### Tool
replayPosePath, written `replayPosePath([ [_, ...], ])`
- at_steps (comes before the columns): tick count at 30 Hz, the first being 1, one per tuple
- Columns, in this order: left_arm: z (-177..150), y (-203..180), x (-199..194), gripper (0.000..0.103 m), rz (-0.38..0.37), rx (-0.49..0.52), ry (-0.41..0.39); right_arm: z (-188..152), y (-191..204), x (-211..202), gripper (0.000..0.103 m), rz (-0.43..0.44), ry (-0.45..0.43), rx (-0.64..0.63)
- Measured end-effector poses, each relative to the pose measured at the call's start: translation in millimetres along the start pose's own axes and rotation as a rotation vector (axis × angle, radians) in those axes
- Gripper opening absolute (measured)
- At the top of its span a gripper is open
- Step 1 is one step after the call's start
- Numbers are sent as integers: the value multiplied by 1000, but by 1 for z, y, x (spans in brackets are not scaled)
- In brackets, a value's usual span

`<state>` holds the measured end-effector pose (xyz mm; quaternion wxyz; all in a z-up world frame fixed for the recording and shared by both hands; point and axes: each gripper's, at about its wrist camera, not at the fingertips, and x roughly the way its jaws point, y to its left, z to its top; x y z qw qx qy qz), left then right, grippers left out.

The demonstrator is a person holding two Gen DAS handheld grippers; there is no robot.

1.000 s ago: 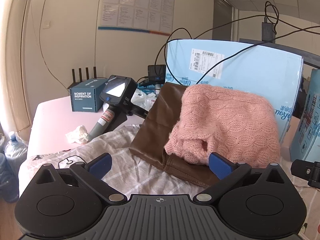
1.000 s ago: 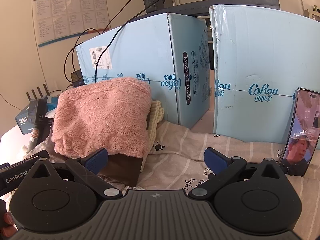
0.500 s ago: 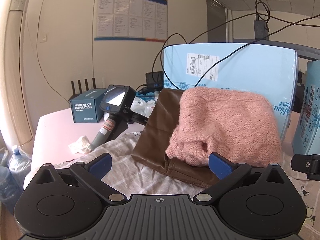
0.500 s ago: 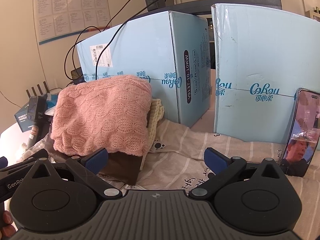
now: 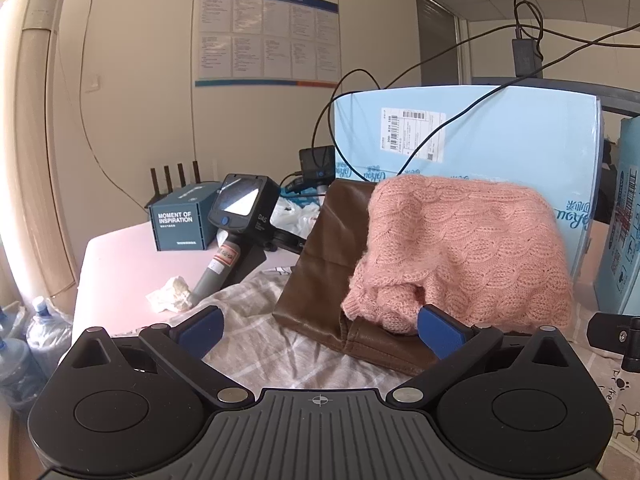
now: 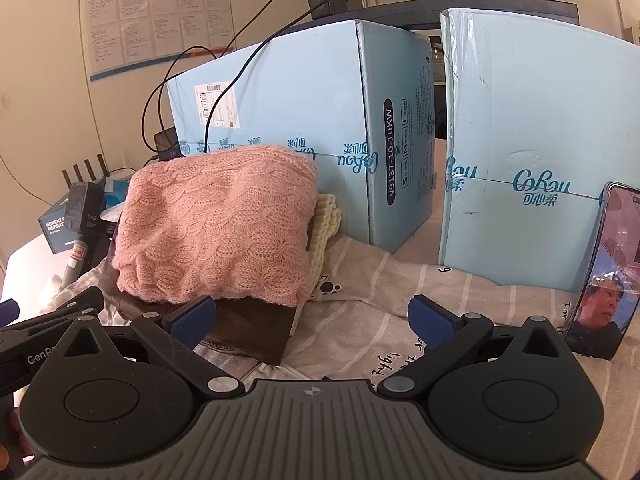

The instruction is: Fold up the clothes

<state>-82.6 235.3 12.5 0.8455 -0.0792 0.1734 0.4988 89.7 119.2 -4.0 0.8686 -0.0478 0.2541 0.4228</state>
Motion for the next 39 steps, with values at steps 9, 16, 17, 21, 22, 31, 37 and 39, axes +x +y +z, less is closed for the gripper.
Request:
replayPosePath([
  [9,0,0,0,103,8,4,-2,0,0,-1,103,-4,-3,-4],
  [16,0,0,0,103,7,2,-4,-1,1,-1,103,-5,-3,-5],
  [17,1,1,-1,103,7,1,-5,-1,1,-1,103,-5,-3,-5],
  [21,2,3,-2,103,13,-15,-10,-1,1,0,103,-8,-1,-5],
  [22,3,4,-2,103,15,-23,-12,-1,1,0,103,-8,-1,-5],
  [31,6,11,-4,103,35,-65,-24,-1,0,0,103,-10,0,-5],
  [37,6,12,-5,103,40,-77,-26,-1,0,0,103,-9,1,-7],
  [39,7,13,-5,103,40,-80,-27,-1,0,0,103,-9,1,-7],
])
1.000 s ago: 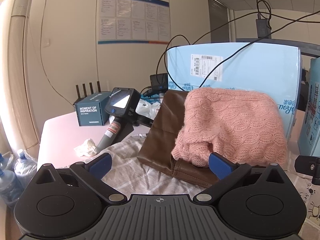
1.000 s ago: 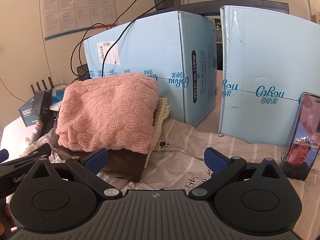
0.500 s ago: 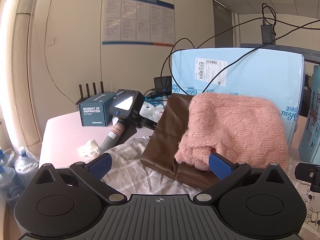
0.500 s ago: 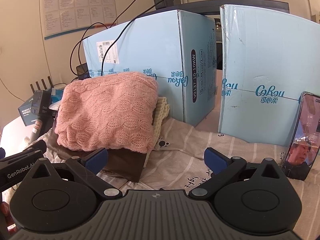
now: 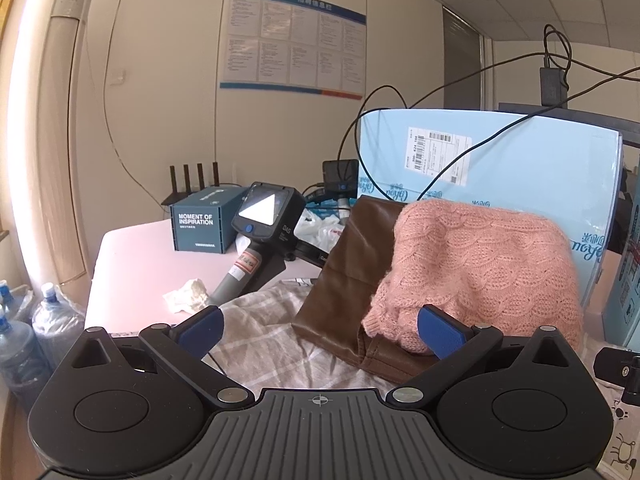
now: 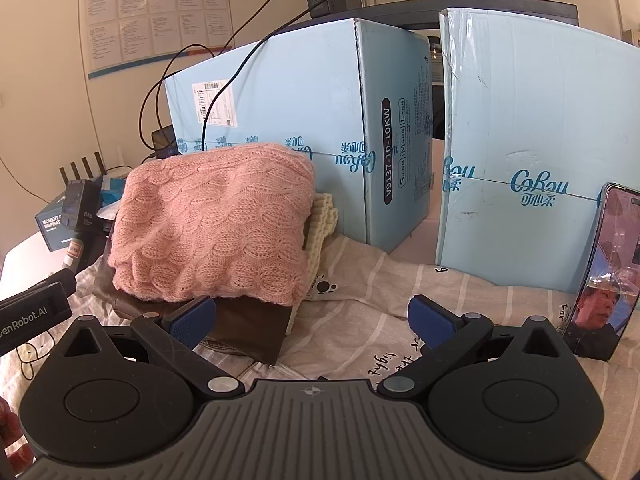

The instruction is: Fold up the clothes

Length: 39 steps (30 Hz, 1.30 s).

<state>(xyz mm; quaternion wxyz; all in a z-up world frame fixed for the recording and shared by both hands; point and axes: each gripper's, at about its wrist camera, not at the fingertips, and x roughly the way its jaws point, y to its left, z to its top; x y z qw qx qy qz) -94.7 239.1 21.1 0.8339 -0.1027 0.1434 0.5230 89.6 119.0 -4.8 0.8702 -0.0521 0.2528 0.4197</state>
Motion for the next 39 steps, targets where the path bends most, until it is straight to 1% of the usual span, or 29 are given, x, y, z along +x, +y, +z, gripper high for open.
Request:
replayPosePath([
  [23,0,-1,-1,103,-23,-5,2,-1,-2,2,103,-7,3,3],
  [39,-1,-2,-2,103,-25,-6,4,-1,-3,3,103,-9,6,4],
])
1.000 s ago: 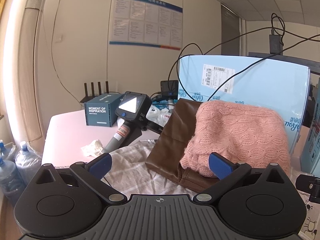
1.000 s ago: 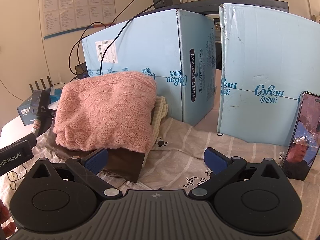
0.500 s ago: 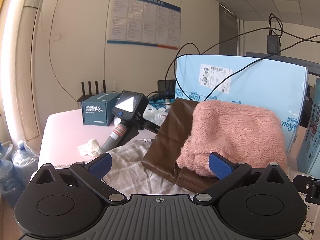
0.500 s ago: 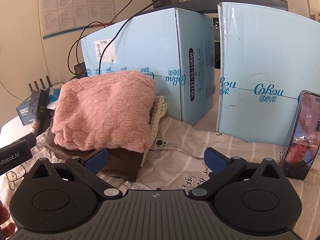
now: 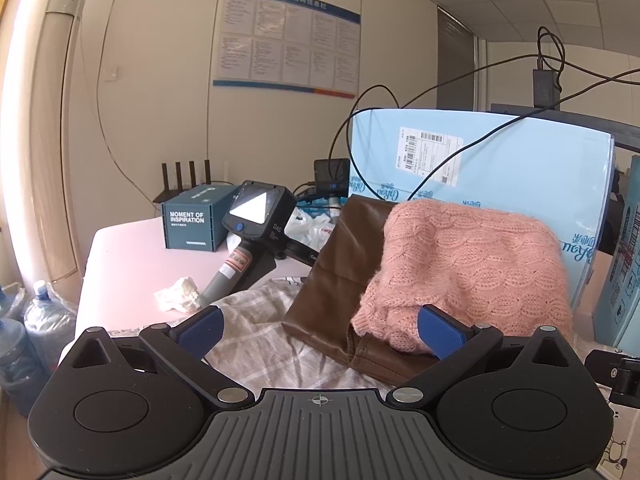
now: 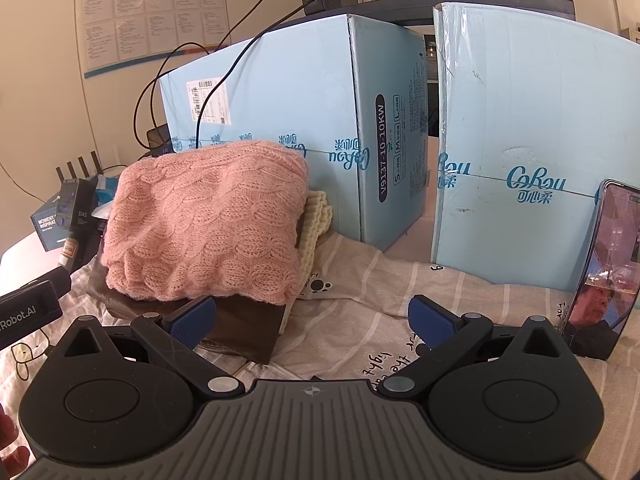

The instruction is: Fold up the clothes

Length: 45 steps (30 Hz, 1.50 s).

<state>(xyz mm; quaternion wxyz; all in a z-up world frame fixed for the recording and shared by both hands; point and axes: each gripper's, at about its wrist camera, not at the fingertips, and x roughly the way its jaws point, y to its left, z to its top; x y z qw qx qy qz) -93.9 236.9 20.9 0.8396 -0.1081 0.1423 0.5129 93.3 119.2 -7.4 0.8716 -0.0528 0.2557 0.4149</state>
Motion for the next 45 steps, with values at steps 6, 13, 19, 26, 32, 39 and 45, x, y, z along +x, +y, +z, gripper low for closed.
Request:
replayPosePath([
  [6,0,0,1,103,-1,1,1,0,0,0,103,1,-1,0],
  [13,-1,0,0,103,0,0,1,0,0,0,103,1,-2,0],
  [19,-1,0,0,103,1,0,1,0,-1,0,103,1,-2,0],
  [26,-1,0,0,103,-1,1,0,0,0,0,103,0,-2,-1],
  [32,-1,-1,0,103,-4,3,-1,0,0,0,103,0,-2,0],
  [39,-1,-1,-1,103,-8,7,-1,0,0,0,103,0,-1,0],
  [45,-1,-1,-1,103,-11,9,-1,0,-1,0,103,1,-1,-1],
])
